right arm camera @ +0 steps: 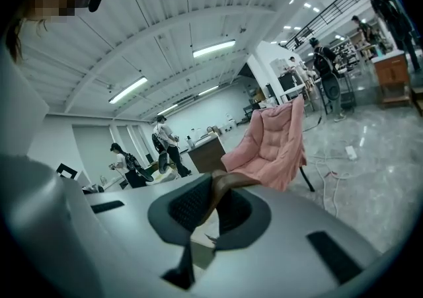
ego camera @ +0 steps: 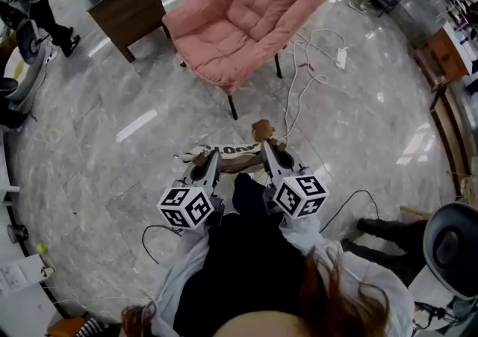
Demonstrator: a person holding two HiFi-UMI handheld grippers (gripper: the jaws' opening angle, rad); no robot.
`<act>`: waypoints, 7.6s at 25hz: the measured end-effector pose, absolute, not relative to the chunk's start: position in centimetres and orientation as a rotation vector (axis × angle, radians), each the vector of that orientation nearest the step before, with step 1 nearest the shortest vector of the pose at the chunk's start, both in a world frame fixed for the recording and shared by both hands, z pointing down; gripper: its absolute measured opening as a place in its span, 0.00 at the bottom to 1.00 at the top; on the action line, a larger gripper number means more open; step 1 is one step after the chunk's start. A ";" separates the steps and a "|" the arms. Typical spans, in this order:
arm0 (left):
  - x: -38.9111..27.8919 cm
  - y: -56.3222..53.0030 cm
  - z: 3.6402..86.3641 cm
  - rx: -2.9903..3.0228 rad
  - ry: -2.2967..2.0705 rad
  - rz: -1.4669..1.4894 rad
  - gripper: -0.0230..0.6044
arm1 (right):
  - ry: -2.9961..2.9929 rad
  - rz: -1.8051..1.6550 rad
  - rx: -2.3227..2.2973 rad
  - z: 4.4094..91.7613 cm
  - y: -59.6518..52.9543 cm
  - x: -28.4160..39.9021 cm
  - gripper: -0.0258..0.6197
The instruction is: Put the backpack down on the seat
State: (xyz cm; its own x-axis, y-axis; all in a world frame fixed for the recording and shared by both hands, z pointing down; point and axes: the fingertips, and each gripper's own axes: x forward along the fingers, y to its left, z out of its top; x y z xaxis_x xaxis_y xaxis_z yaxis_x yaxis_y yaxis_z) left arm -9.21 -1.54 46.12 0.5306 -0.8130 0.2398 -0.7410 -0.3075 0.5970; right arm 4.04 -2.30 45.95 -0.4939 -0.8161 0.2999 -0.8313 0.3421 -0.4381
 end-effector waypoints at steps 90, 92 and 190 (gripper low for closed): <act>-18.2 -58.1 40.1 2.114 -1.403 -0.254 0.06 | -2.651 0.973 1.337 42.9 -59.3 -5.0 0.07; -17.7 -59.9 40.3 2.121 -1.379 -0.248 0.06 | -2.650 0.938 1.355 42.6 -61.4 -4.6 0.07; -7.2 -36.3 38.0 2.571 -1.154 -0.089 0.17 | -2.573 0.635 1.828 40.6 -32.2 10.4 0.35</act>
